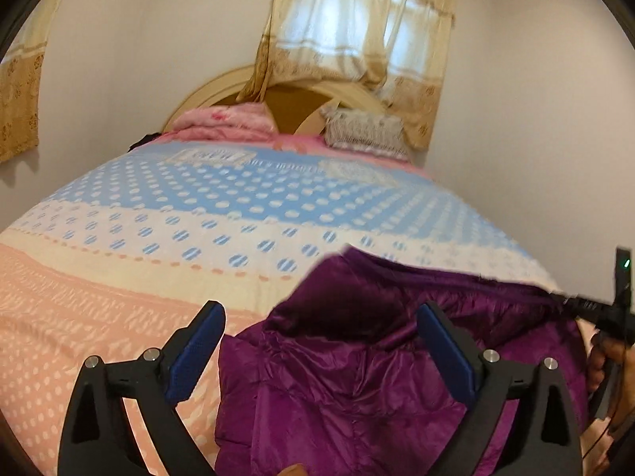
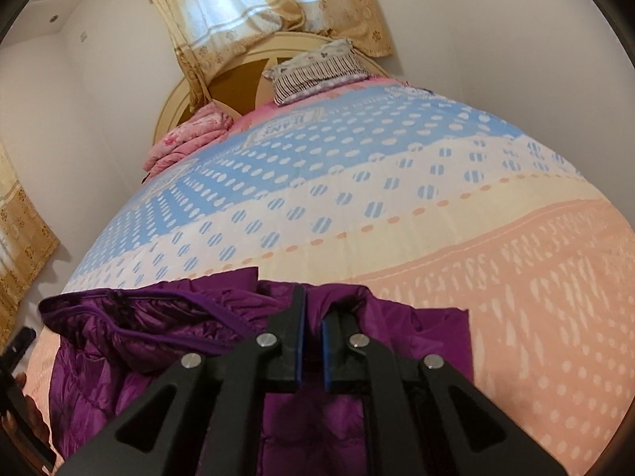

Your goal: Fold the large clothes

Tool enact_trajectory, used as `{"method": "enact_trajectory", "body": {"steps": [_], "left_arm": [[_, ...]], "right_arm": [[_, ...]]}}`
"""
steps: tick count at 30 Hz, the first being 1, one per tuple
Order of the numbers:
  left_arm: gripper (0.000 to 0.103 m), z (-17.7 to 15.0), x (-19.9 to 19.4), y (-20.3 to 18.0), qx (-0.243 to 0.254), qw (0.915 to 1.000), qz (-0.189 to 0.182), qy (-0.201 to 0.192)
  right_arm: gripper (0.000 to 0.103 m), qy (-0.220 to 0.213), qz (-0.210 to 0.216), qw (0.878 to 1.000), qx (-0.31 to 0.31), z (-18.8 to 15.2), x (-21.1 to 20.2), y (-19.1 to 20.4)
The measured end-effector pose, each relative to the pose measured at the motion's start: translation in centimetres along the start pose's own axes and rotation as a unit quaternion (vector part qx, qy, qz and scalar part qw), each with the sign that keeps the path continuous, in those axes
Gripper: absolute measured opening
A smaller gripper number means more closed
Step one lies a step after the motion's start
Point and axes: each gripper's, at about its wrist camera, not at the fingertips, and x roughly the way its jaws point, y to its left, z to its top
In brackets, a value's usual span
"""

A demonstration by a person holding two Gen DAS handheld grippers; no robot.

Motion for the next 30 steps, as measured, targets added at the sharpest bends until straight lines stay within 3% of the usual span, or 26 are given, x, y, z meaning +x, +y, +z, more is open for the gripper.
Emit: {"method": "enact_trajectory", "body": {"steps": [1, 2, 3, 5, 8, 10, 12, 13, 19, 24, 30], "left_arm": [[0.097, -0.1, 0.7, -0.3, 0.005, 0.9999, 0.009, 0.012], [0.097, -0.1, 1.3, -0.7, 0.013, 0.9995, 0.015, 0.022], [0.097, -0.1, 1.6, -1.1, 0.018, 0.9991, 0.024, 0.028], [0.097, -0.1, 1.8, -2.0, 0.026, 0.9985, 0.039, 0.028], [0.097, 0.1, 1.7, -3.6, 0.048, 0.9961, 0.072, 0.015], [0.097, 0.0, 2.2, -5.2, 0.069, 0.9939, 0.086, 0.013], [0.097, -0.4, 3.5, -6.5, 0.092, 0.9898, 0.106, 0.025], [0.097, -0.5, 4.4, -6.8, 0.100, 0.9878, 0.115, 0.032], [0.098, -2.1, 9.7, -7.1, 0.135, 0.9733, 0.167, 0.082], [0.098, -3.1, 11.7, -4.5, 0.064, 0.9829, 0.139, 0.102], [0.100, -3.7, 12.8, -4.7, 0.059, 0.9825, 0.130, 0.119]], "right_arm": [[0.023, 0.001, 0.000, 1.000, 0.006, 0.4, 0.2, 0.1], [0.040, 0.001, 0.004, 1.000, 0.012, 0.8, 0.3, 0.3], [0.065, -0.004, 0.008, 1.000, 0.018, 1.0, 0.0, 0.6], [0.086, -0.030, 0.001, 0.999, 0.022, 1.3, -1.1, 1.3], [0.086, -0.040, -0.012, 0.999, -0.012, 1.1, -2.2, 4.0], [0.076, -0.031, -0.020, 0.998, -0.056, 0.1, -1.8, 6.7], [0.038, -0.003, -0.030, 0.994, -0.101, -1.5, -0.6, 9.6], [0.031, 0.014, -0.032, 0.993, -0.113, -2.3, 0.3, 10.7], [0.030, 0.032, -0.056, 0.989, -0.136, -3.9, 3.8, 12.6], [0.030, 0.032, -0.058, 0.991, -0.117, -4.3, 5.9, 11.0], [0.030, 0.036, -0.063, 0.992, -0.105, -4.6, 6.4, 10.5]]}}
